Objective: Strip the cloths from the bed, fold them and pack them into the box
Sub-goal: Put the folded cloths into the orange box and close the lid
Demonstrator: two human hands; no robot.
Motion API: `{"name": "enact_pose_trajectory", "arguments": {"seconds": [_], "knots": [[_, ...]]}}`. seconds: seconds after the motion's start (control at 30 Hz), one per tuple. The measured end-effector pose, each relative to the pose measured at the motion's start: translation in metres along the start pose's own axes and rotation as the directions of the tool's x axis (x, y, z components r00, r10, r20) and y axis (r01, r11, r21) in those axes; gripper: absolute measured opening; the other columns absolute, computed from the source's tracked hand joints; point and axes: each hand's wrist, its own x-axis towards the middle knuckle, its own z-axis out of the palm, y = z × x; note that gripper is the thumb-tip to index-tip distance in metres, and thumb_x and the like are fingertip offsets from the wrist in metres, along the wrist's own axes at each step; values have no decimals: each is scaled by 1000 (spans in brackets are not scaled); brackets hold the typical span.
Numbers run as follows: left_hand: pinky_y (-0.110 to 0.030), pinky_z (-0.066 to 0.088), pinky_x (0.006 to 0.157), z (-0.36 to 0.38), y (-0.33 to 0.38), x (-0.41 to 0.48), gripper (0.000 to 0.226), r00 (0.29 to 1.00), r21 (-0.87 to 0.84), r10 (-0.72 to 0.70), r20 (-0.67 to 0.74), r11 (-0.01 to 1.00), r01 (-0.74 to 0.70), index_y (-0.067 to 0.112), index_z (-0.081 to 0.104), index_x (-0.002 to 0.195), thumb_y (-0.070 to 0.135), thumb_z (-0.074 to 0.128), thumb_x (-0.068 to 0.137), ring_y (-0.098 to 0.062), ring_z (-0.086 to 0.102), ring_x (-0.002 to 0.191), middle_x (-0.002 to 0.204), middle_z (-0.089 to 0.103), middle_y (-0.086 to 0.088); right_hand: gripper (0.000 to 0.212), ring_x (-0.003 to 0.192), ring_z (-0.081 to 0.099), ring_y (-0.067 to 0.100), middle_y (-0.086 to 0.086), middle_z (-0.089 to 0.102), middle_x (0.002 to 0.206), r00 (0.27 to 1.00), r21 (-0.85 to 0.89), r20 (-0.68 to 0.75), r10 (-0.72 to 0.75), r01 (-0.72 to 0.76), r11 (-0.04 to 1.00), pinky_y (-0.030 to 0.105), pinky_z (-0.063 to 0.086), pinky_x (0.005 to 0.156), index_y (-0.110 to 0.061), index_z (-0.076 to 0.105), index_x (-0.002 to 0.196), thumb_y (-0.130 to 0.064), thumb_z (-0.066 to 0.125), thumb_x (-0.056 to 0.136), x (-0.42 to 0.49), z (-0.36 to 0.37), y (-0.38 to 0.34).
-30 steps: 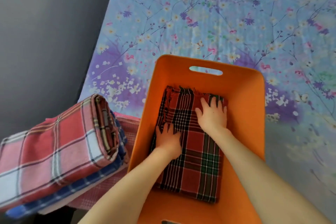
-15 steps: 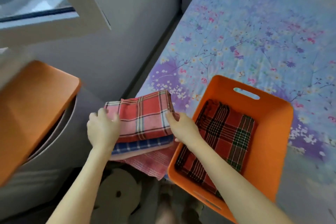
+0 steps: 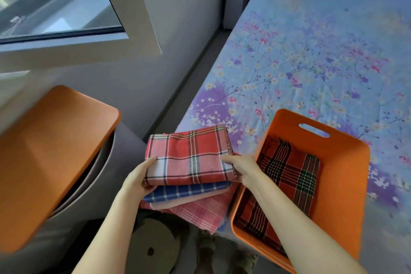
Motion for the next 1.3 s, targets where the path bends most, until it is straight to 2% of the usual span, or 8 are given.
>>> {"name": "enact_pose_trajectory", "arguments": {"seconds": [0.2, 0.4, 0.6, 0.77, 0.97, 1.13, 1.23, 1.3], "knots": [[-29, 52, 60, 27, 31, -37, 23, 951, 138, 292, 102, 942, -305, 3, 66, 96, 20, 71, 81, -18, 64, 60, 71, 70, -7, 17, 74, 56, 21, 14, 62, 78, 959, 43, -68, -277, 280, 959, 32, 47, 63, 10, 65, 90, -2, 69, 78, -48, -10, -17], [-28, 52, 65, 129, 76, -101, 25, 669, 269, 459, 584, 669, -693, 12, 64, 101, 23, 70, 80, -13, 65, 70, 86, 71, -3, 27, 82, 64, 11, -3, 65, 92, 825, 57, -316, -469, 510, 858, 22, 48, 70, -14, 59, 102, -5, 72, 81, -89, -98, -26], [-39, 45, 82, 253, -47, -101, 30, 601, 634, 481, 638, 114, -765, 7, 49, 112, 23, 57, 88, -32, 58, 101, 109, 62, -12, 32, 80, 62, 33, 7, 63, 81, 618, -154, -725, -304, 286, 946, 40, 49, 71, -15, 53, 91, 4, 68, 71, -43, -189, 35], [-30, 39, 89, 303, -136, -69, 29, 637, 758, 487, 598, -85, -647, 4, 42, 120, 17, 48, 95, -27, 53, 112, 120, 55, -12, 20, 86, 63, 41, 18, 66, 89, 577, -338, -770, -273, -5, 941, 41, 46, 70, -9, 49, 90, -4, 64, 77, 3, -206, 68], [-41, 33, 109, 320, -154, 9, 61, 730, 819, 398, 556, -115, -562, 4, 14, 145, 7, 43, 92, -35, 36, 133, 147, 31, -23, 44, 106, 59, 37, 18, 60, 120, 726, -429, -666, -173, -182, 885, 41, 48, 83, -1, 42, 129, -4, 55, 87, 68, -208, 66], [-35, -4, 119, 337, -159, 30, 80, 524, 612, 321, 789, -480, -629, 14, -16, 148, -6, 34, 89, -23, -13, 145, 155, -21, -7, 87, 132, 40, 36, 19, 32, 150, 772, -822, -485, -411, -241, 516, 43, 42, 99, -19, 22, 150, -15, 68, 77, 106, -216, 61], [-34, -11, 116, 344, -164, 53, 72, 546, 556, 212, 810, -571, -604, 10, -15, 148, 2, 31, 94, -21, -21, 143, 147, -31, -3, 76, 133, 37, 44, 26, 43, 142, 770, -922, -322, -551, -123, 366, 56, 36, 104, -17, 50, 137, -23, 79, 68, 135, -223, 65], [-34, -12, 117, 351, -162, 68, 68, 566, 550, 183, 804, -590, -591, 9, -11, 149, 6, 30, 95, -24, -18, 144, 154, -24, -7, 68, 144, 11, 41, 23, 17, 155, 877, -950, -245, -414, -131, 284, 52, 19, 115, -20, 23, 150, -41, 53, 92, 146, -232, 64]]}}
